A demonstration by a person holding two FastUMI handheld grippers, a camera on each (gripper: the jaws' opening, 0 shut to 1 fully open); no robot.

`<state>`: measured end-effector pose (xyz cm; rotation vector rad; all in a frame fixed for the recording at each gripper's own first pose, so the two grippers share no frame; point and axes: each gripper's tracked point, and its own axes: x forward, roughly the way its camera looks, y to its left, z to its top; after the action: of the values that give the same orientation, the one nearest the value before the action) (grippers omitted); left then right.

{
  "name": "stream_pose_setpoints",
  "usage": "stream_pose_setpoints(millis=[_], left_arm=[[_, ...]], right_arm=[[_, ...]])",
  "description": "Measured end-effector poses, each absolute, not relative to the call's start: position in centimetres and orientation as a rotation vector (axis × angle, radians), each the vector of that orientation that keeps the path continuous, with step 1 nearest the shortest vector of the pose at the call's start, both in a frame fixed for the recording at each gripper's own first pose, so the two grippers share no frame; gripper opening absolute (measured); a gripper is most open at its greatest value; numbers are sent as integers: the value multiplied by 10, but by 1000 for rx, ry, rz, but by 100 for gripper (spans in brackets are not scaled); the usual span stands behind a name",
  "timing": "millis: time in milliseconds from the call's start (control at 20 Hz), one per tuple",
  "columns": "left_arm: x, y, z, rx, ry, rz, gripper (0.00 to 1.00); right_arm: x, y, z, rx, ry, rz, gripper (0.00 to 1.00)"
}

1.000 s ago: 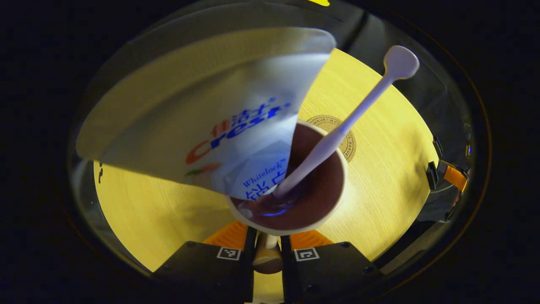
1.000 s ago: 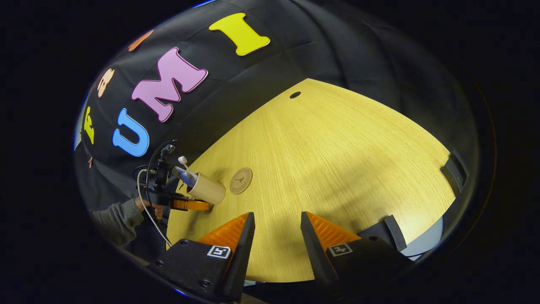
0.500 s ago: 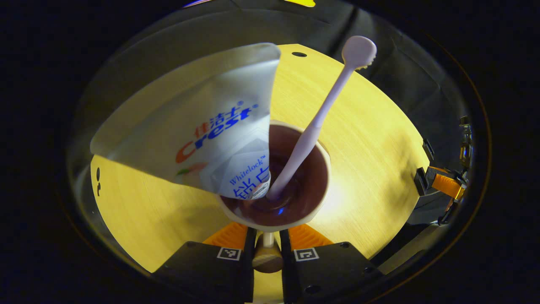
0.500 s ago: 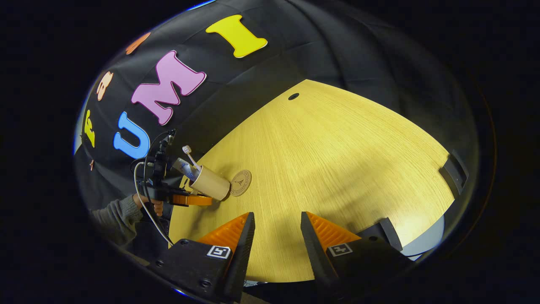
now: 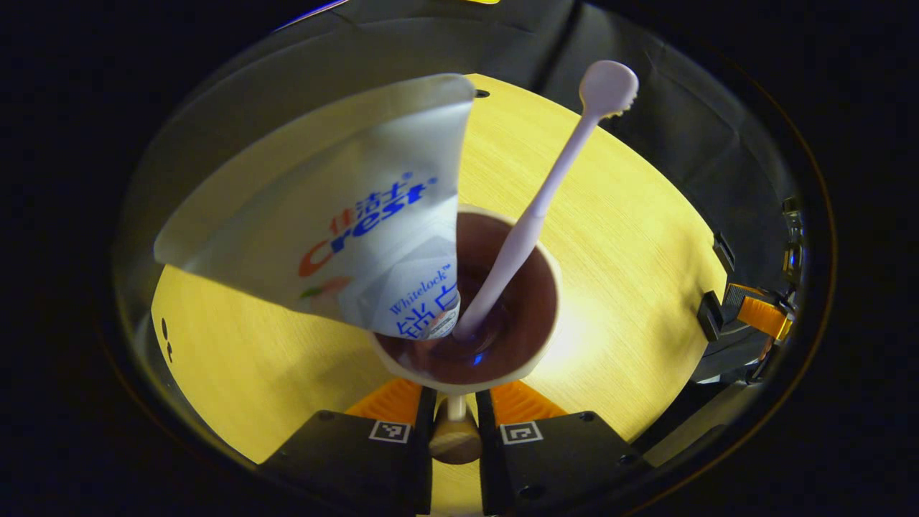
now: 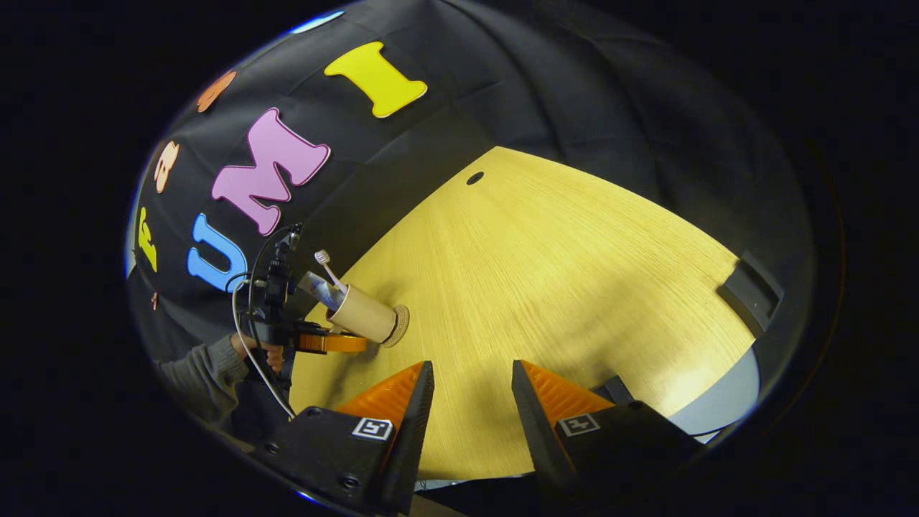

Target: Put the toothbrush and toothpaste on the desktop into the cup, then pick up the cup and place it on the coaster on the desktop.

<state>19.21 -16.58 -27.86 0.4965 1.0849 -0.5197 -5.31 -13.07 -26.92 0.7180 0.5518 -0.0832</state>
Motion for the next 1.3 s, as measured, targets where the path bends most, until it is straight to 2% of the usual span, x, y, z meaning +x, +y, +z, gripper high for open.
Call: stream_pose_setpoints(millis=[450,500,550,750,800,850,900,1000,1050,1100,1150,1300], left_arm=[[194,-170,-282,497,1085,-513,31],[194,-171,-282,498,1085,-513,36],[194,-172,-284,499,1086,-515,32],[194,-172,-280,488,1070,-517,46],[195,-170,-278,488,1063,-509,50],[197,-168,-277,484,1054,-502,64],[196,-167,-275,475,1047,-497,65],[194,-163,-270,462,1029,-489,67],[192,-161,-265,455,1014,-486,67],[190,-160,-259,446,997,-484,67],[187,-158,-253,431,977,-483,68],[176,-151,-235,370,917,-469,68]], right_arm=[[-54,-129,-273,721,564,-85,68],[-53,-128,-273,722,566,-83,68],[-53,-127,-273,721,567,-83,68],[-52,-123,-273,719,569,-79,68],[-52,-122,-273,717,569,-78,52],[-52,-121,-272,716,570,-75,52],[-52,-119,-272,715,571,-72,68],[-50,-114,-270,709,572,-62,68],[-49,-111,-269,706,575,-54,52],[-48,-109,-269,701,575,-49,52],[-46,-106,-268,697,578,-41,68],[-40,-95,-264,681,584,-13,68]])
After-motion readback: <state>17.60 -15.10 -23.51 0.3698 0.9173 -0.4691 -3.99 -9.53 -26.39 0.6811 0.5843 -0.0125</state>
